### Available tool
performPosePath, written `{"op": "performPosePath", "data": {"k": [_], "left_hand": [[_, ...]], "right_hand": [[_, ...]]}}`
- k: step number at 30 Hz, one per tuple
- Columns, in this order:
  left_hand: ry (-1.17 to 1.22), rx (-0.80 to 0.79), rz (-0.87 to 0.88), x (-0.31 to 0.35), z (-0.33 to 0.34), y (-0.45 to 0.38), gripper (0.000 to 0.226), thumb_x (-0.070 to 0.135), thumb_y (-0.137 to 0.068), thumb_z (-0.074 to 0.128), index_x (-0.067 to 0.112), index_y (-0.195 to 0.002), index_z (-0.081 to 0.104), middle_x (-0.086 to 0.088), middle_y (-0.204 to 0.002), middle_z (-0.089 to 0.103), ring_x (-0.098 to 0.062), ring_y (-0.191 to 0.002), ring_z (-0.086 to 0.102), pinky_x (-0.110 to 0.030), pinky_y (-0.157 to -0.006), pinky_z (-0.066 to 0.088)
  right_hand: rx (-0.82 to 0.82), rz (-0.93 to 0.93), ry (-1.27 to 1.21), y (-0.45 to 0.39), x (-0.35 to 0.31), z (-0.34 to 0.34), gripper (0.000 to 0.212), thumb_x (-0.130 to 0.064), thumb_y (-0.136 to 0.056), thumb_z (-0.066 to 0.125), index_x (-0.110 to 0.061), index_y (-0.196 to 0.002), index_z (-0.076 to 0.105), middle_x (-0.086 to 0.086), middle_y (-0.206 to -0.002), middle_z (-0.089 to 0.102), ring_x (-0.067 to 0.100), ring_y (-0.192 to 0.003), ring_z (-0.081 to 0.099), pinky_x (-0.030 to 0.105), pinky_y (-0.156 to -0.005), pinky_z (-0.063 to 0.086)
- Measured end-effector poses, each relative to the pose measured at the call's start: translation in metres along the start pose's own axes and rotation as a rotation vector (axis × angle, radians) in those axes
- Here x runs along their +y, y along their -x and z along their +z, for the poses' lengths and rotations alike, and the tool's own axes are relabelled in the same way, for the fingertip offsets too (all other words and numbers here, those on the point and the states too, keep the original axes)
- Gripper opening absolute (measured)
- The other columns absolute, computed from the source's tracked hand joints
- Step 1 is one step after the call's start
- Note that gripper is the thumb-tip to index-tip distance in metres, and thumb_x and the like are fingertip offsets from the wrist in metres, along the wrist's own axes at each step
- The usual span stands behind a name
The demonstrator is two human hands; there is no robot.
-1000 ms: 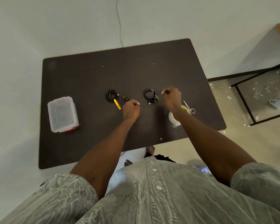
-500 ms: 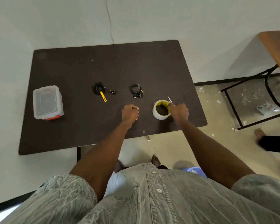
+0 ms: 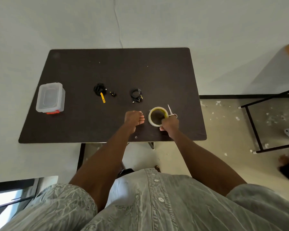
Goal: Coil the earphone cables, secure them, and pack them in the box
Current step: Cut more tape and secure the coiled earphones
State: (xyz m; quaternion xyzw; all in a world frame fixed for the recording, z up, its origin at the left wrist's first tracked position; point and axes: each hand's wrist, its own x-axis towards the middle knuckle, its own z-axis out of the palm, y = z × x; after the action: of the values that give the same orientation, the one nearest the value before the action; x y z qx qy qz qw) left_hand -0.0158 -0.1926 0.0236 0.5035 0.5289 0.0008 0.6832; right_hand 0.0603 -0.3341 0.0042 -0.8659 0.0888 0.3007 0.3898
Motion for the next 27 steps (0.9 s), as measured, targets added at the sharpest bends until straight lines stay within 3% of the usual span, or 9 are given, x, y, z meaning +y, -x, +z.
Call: {"op": "performPosePath", "data": {"k": [3,7,13,16,20,23,27], "left_hand": [[0.086,-0.009,-0.053,0.004,-0.001,0.001,0.018,0.008,-0.097,0.051,0.000,-0.083,0.060,-0.016,-0.081,0.063,-0.024,-0.071,0.065,-0.029,-0.060,0.055],[0.183,-0.105,-0.069,0.010,-0.003,0.004,0.031,0.023,-0.101,0.047,-0.004,-0.092,0.060,-0.019,-0.091,0.064,-0.028,-0.083,0.065,-0.035,-0.070,0.056],[0.193,-0.202,-0.046,0.020,-0.005,0.008,0.045,0.042,-0.093,0.059,-0.003,-0.100,0.061,-0.020,-0.100,0.067,-0.030,-0.094,0.066,-0.037,-0.078,0.058],[0.171,-0.221,-0.017,0.020,-0.006,0.010,0.037,0.035,-0.087,0.069,0.000,-0.098,0.063,-0.019,-0.103,0.068,-0.029,-0.094,0.068,-0.037,-0.080,0.058],[0.161,-0.219,-0.006,0.022,-0.005,0.015,0.019,0.013,-0.088,0.066,0.001,-0.102,0.064,-0.016,-0.096,0.068,-0.025,-0.085,0.068,-0.036,-0.080,0.058],[0.144,-0.198,-0.027,0.023,-0.004,0.015,0.020,0.008,-0.088,0.065,-0.002,-0.105,0.064,-0.015,-0.092,0.069,-0.024,-0.083,0.068,-0.036,-0.081,0.058],[0.139,-0.188,-0.048,0.024,-0.004,0.016,0.010,0.005,-0.088,0.065,-0.002,-0.096,0.065,-0.015,-0.089,0.070,-0.024,-0.083,0.069,-0.036,-0.080,0.058]], "right_hand": [[0.077,-0.161,0.082,0.001,0.002,-0.001,0.025,-0.010,-0.090,0.057,0.001,-0.112,0.061,0.016,-0.108,0.065,0.031,-0.093,0.067,0.041,-0.079,0.058],[0.112,-0.339,0.037,0.008,-0.001,-0.006,0.029,-0.012,-0.093,0.058,0.000,-0.120,0.061,0.013,-0.111,0.067,0.027,-0.100,0.065,0.031,-0.077,0.052],[0.120,-0.475,0.001,0.012,-0.005,-0.010,0.032,-0.015,-0.096,0.058,-0.004,-0.125,0.055,0.013,-0.117,0.066,0.026,-0.105,0.064,0.033,-0.081,0.054],[0.134,-0.515,0.026,0.013,-0.006,-0.011,0.035,-0.019,-0.096,0.059,-0.007,-0.128,0.053,0.011,-0.120,0.065,0.025,-0.106,0.064,0.034,-0.082,0.055],[0.149,-0.542,0.048,0.015,-0.006,-0.012,0.036,-0.021,-0.097,0.058,-0.007,-0.129,0.051,0.012,-0.122,0.064,0.025,-0.108,0.064,0.034,-0.083,0.055],[0.152,-0.553,0.061,0.016,-0.005,-0.012,0.037,-0.022,-0.097,0.059,-0.007,-0.130,0.051,0.012,-0.122,0.064,0.026,-0.108,0.064,0.035,-0.084,0.056],[0.155,-0.558,0.064,0.016,-0.005,-0.013,0.038,-0.022,-0.096,0.059,-0.007,-0.130,0.051,0.013,-0.122,0.064,0.026,-0.109,0.064,0.037,-0.085,0.056]]}}
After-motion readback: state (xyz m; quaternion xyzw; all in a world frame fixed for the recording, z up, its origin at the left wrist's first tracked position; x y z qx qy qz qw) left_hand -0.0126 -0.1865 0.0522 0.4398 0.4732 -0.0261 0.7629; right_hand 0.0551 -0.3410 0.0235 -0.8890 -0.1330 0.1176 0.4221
